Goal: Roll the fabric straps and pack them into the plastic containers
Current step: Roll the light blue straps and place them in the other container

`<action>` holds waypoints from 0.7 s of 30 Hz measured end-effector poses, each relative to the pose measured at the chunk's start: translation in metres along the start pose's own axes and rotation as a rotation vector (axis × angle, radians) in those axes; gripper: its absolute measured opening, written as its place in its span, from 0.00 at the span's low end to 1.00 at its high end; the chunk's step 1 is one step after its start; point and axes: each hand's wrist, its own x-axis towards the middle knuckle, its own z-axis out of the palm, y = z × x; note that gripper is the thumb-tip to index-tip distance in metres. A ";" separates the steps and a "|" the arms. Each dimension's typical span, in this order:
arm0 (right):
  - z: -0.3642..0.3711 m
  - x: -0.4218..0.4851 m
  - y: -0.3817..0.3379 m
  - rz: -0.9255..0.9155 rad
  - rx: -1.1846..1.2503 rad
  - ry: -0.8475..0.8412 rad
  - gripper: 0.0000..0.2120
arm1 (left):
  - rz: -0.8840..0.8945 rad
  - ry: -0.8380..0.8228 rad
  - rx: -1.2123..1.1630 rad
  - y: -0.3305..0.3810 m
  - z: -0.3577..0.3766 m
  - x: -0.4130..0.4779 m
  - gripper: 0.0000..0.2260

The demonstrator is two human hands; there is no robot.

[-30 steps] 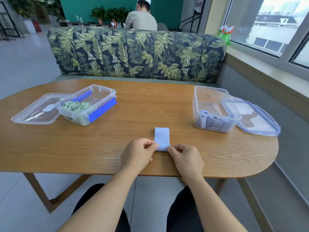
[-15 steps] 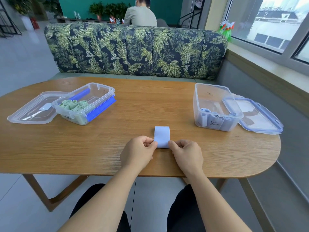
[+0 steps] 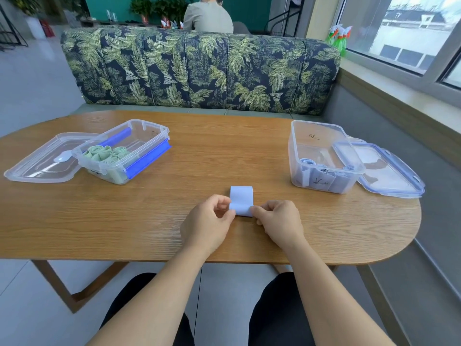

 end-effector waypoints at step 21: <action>0.000 0.012 -0.010 -0.015 -0.062 0.011 0.11 | -0.095 -0.065 -0.176 0.006 0.000 0.016 0.05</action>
